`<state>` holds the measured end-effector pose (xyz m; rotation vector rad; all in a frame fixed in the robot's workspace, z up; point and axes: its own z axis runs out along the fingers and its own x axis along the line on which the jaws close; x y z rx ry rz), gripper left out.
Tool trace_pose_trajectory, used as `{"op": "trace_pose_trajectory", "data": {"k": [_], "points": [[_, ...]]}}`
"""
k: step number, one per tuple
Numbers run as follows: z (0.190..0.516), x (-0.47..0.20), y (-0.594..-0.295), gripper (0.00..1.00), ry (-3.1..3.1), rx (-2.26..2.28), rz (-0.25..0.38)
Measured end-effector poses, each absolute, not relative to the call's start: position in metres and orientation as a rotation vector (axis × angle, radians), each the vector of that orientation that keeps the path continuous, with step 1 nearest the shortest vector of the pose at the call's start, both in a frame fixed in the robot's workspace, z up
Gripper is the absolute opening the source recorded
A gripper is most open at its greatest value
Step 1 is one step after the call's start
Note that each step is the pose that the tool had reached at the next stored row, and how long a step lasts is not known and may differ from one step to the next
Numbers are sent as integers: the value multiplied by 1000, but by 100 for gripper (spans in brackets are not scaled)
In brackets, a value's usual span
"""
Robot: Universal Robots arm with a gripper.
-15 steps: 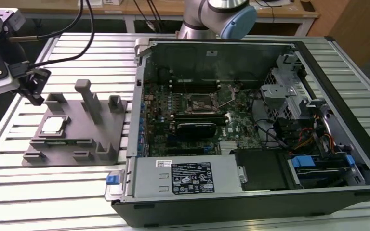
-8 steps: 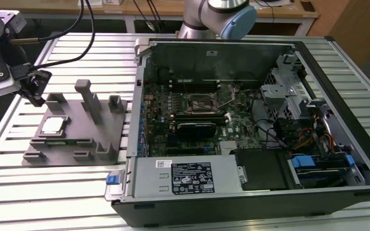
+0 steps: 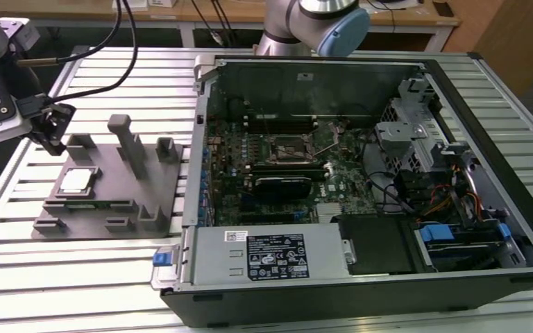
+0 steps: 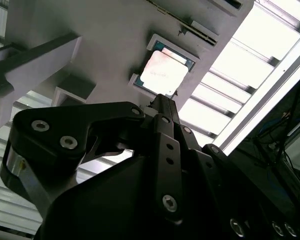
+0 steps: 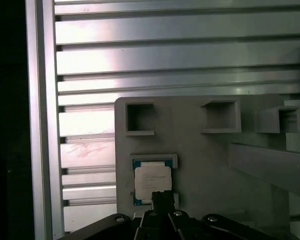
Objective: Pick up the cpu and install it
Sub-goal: 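Pick up the cpu and move it towards the insertion slot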
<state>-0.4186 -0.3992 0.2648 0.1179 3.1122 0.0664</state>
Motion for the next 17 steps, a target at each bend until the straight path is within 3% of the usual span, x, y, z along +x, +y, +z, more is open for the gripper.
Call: {"op": "trace_pose_trajectory", "data": {"k": [17], "points": [[255,-420,-399,11,3112,118,65]]}}
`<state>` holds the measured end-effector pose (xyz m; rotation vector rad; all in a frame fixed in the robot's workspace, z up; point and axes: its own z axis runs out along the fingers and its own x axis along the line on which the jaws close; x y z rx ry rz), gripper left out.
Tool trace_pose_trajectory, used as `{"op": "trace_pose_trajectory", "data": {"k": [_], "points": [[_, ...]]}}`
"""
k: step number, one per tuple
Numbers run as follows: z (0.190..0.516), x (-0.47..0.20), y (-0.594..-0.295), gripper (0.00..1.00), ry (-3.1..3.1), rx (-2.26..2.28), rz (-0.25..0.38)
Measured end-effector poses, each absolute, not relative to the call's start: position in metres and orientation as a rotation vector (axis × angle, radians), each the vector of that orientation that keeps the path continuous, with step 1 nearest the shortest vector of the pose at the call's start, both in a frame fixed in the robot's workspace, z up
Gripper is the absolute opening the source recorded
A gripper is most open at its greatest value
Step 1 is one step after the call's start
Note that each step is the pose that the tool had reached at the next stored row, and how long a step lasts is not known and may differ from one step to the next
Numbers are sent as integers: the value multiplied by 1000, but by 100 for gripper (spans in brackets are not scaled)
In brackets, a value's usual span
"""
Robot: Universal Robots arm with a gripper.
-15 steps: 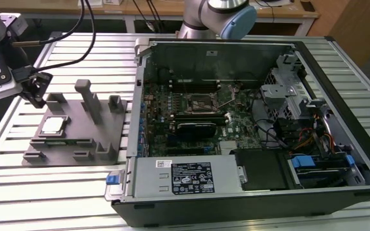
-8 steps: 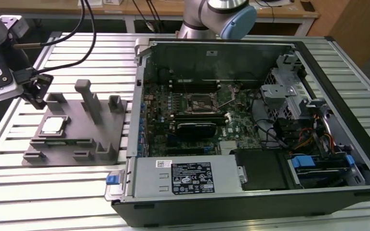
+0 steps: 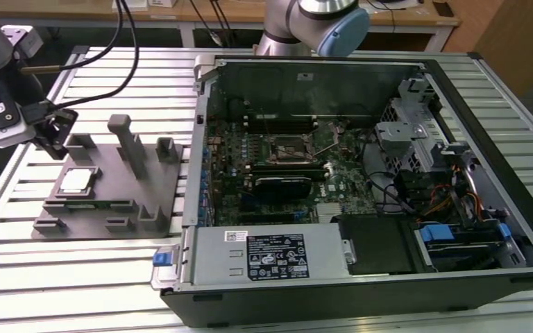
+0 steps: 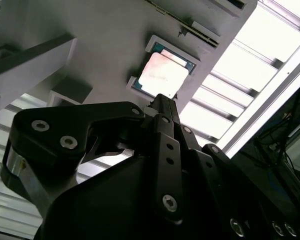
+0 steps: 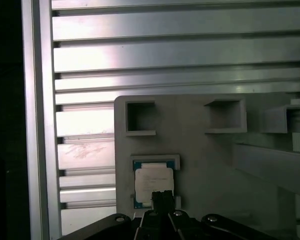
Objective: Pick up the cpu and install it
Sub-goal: 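Pick up the cpu and move it towards the insertion slot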
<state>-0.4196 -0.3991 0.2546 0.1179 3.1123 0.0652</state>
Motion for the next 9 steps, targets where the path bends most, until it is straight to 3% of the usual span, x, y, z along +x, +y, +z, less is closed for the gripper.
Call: {"op": "trace_pose_trajectory", "data": {"k": [9], "points": [[246,-420,-399,11,3112,118,65]]}}
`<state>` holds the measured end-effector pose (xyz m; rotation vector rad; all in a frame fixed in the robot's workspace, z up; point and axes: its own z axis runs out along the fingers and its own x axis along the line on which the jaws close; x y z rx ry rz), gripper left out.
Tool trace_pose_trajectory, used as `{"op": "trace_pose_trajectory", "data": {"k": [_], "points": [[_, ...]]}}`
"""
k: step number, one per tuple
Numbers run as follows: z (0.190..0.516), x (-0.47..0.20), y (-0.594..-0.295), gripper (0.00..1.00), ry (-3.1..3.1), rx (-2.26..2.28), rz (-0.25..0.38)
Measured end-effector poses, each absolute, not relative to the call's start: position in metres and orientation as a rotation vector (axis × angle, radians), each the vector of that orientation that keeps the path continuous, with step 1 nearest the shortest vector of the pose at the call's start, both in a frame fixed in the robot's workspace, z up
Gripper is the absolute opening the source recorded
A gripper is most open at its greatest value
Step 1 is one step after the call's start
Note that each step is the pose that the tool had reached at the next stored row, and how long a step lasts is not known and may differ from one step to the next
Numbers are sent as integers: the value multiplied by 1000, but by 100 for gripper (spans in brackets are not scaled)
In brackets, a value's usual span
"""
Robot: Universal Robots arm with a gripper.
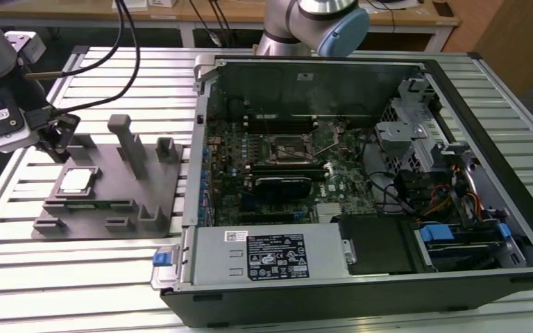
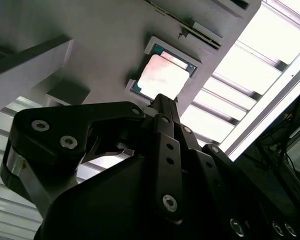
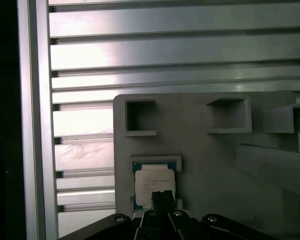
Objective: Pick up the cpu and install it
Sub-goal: 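Pick up the cpu and move it towards the insertion slot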
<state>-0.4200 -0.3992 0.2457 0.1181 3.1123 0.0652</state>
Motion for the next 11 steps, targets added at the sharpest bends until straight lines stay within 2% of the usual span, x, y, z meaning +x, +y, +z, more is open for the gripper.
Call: {"op": "trace_pose_trajectory", "data": {"k": [11], "points": [[233,-420,-411,11,3112,118,65]]}}
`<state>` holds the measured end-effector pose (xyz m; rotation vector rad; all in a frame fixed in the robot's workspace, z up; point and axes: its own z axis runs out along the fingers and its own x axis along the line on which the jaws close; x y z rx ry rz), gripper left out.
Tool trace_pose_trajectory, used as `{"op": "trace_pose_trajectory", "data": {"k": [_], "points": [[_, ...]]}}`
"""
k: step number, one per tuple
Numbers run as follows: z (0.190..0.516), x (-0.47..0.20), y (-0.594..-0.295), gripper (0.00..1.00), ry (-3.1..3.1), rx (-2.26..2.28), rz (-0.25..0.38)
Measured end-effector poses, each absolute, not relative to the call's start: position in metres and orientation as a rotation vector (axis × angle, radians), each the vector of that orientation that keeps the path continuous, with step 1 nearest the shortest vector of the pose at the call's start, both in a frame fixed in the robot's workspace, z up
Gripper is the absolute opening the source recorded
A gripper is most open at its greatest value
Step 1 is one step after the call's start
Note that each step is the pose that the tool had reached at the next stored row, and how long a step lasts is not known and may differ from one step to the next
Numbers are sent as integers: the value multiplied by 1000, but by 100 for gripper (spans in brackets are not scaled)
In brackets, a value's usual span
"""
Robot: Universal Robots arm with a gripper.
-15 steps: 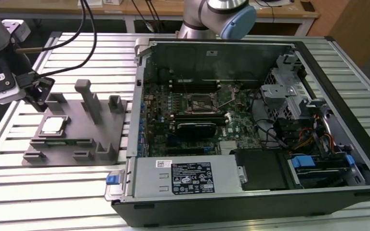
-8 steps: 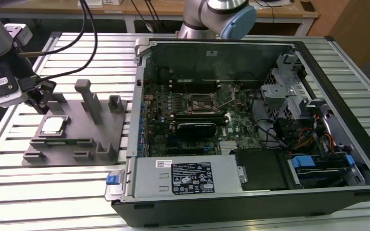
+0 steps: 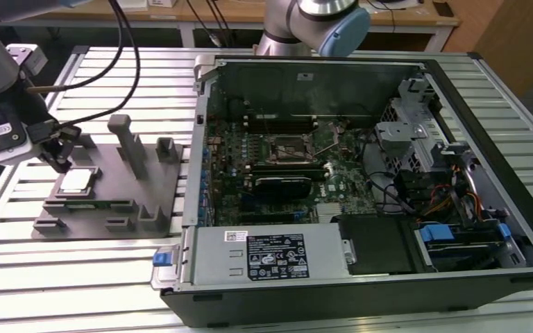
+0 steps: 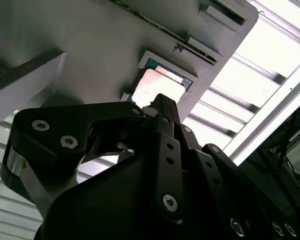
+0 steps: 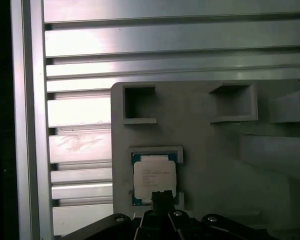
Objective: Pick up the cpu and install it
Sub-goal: 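Pick up the cpu and move it towards the insertion slot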
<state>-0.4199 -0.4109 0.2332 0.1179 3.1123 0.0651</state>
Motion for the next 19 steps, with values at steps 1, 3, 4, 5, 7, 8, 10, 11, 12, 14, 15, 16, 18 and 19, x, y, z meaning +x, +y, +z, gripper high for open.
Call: {"op": "trace_pose_trajectory", "data": {"k": [1,3,4,5,7,8,10,11,12,14,15,16,18,19], "points": [[231,-420,-411,11,3112,118,65],[228,-420,-412,11,3112,118,65],[226,-419,-412,11,3112,118,65],[224,-419,-412,11,3112,117,65],[221,-419,-412,11,3113,109,65],[220,-419,-412,11,3113,99,65],[218,-419,-411,11,3114,73,66],[217,-419,-411,11,3115,60,66],[215,-419,-410,11,3115,50,66],[213,-419,-409,11,3115,41,66],[212,-419,-409,11,3115,39,66],[211,-419,-408,11,3115,37,66],[209,-419,-408,11,3115,36,66],[209,-419,-407,11,3116,36,66]]}}
